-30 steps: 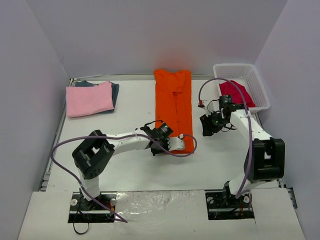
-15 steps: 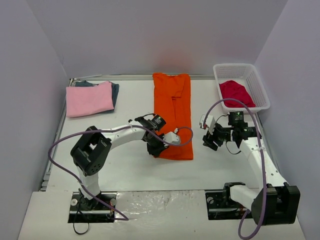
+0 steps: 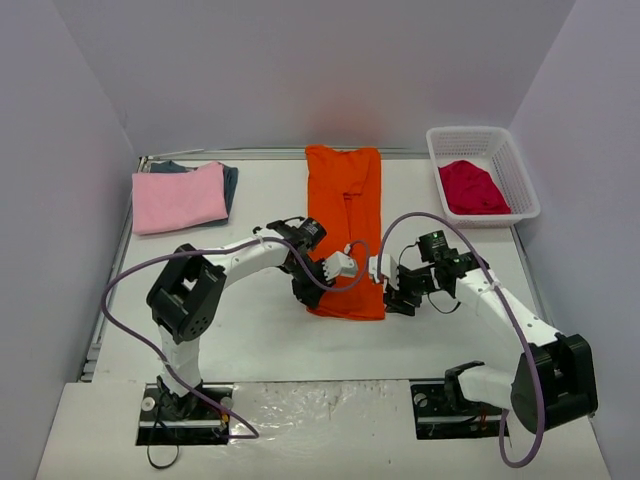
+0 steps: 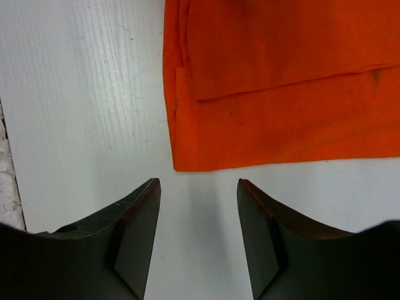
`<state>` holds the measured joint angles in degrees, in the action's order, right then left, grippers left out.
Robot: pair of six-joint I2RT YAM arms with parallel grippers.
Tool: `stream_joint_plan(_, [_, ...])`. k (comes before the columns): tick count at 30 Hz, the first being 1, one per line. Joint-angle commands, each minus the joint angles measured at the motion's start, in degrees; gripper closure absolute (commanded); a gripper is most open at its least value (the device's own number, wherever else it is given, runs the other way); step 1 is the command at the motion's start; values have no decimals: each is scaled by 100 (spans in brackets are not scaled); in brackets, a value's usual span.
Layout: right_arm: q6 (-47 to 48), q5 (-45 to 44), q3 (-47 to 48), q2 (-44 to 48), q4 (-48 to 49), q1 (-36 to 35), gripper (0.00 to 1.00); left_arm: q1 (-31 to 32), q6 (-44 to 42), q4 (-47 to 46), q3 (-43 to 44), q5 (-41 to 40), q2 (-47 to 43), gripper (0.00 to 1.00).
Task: Fold and stack the t-shirts
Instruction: Grab the bottom of the folded rectangular tshirt with both arms
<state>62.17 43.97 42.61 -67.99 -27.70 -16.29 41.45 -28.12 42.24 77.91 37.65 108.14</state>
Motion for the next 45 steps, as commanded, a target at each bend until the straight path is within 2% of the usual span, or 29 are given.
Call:
stream_joint_plan(1, [58,-256,-77,-197,28,-277,53,12,-71,241,207,234,-12,98])
stream_joint_plan(4, [93,-406,-95,-434,63,-462,56,12,-71,241,172,243,14,98])
stream_joint_plan(10, [-91,-652,-384,-733,572,-822,56,-49,-10,171,75,260,76,98])
stream_joint_plan(24, [-162,-889,-368,-1445,889,-955,57,-76,61,100,-12,498,252,98])
stream_joint_plan(29, [-223,-977,-376,-1419,881,-955,63,-85,17,101,-91,463,217,97])
stream_joint_plan(34, [-328,-1136,-376,-1384,881,-963,77,-85,8,57,-180,401,155,98])
stream_joint_plan(35, [-346,-1153,-376,-1375,881,-955,83,-85,8,65,-188,384,146,98])
stream_joint_plan(38, [-416,-1180,-376,-1323,863,-955,92,-76,-9,74,-223,349,103,98])
stream_joint_plan(45, [-636,-1118,-139,-883,565,-963,98,-137,-176,381,-145,304,-82,98])
